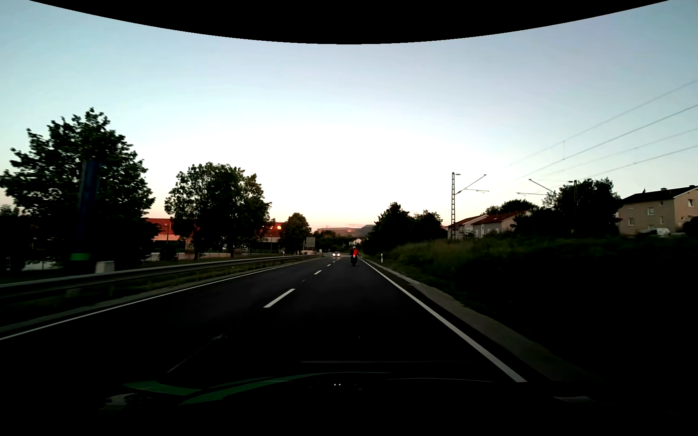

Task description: Follow the waypoints while adhering to traffic rules and regulations

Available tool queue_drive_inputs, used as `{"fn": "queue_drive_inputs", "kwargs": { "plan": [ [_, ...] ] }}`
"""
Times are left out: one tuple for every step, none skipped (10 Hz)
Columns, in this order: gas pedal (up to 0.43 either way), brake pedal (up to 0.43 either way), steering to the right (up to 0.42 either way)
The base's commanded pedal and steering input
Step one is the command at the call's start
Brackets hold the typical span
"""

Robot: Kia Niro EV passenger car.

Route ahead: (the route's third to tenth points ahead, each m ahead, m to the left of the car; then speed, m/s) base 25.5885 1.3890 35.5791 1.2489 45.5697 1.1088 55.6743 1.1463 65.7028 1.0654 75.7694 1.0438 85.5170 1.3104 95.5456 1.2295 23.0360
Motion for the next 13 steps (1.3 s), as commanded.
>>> {"fn": "queue_drive_inputs", "kwargs": {
  "plan": [
    [0.138, 0.000, 0.005],
    [0.118, 0.000, 0.005],
    [0.098, 0.000, 0.005],
    [0.087, 0.000, 0.005],
    [0.079, 0.000, 0.005],
    [0.067, 0.000, 0.004],
    [0.067, 0.000, 0.001],
    [0.067, 0.000, -0.001],
    [0.067, 0.000, -0.001],
    [0.059, 0.000, -0.001],
    [0.047, 0.000, -0.001],
    [0.047, 0.000, -0.001],
    [0.047, 0.000, -0.001]
  ]
}}
